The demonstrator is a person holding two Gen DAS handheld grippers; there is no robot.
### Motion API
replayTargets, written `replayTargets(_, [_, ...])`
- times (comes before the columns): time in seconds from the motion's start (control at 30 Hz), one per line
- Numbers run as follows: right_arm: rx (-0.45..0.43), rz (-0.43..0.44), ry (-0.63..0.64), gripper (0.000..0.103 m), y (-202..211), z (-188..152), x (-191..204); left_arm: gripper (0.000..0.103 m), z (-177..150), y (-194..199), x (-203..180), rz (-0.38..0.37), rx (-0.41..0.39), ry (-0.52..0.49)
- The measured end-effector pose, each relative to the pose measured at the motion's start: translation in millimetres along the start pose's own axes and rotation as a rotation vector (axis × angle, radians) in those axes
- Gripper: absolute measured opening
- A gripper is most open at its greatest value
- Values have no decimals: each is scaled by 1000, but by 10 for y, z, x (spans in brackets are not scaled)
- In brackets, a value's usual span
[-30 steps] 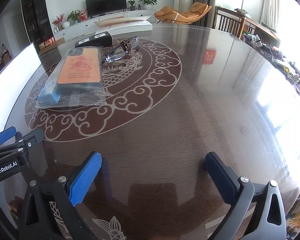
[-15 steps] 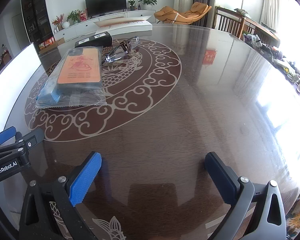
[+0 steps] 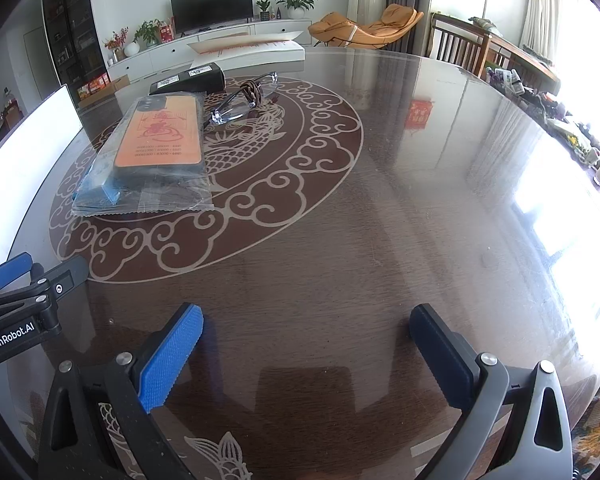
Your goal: Organize objects
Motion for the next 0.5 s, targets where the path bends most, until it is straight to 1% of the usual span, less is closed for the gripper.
replayTargets(0.5, [19,15,19,103,5,3,0,103,0,-1,1,0,0,0])
Point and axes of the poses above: each gripper's, at about its wrist camera, not at the fingertips, and y roughly against the way its jaws point, x to its left, z to its top, the point moved 5 cm from there along -y, roughly the way its jaws point, and after that the axes turned 12 degrees about z, right-handed, at the moved point
